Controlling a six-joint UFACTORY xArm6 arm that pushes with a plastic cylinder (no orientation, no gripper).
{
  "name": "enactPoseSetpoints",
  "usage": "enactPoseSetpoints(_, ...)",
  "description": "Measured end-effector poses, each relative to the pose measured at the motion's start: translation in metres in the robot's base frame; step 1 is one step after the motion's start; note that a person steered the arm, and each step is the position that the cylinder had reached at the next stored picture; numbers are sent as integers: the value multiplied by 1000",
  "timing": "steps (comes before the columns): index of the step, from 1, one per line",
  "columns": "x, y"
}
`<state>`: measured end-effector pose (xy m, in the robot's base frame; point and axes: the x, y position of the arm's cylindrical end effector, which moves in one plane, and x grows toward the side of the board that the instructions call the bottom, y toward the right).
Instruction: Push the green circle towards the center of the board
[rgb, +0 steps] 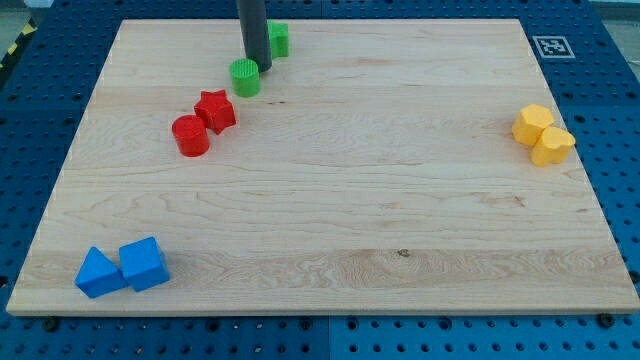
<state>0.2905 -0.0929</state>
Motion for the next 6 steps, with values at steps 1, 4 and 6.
enactPoseSetpoints(1,-4,-45)
enactPoseSetpoints(4,57,22)
enactPoseSetpoints(6,57,28)
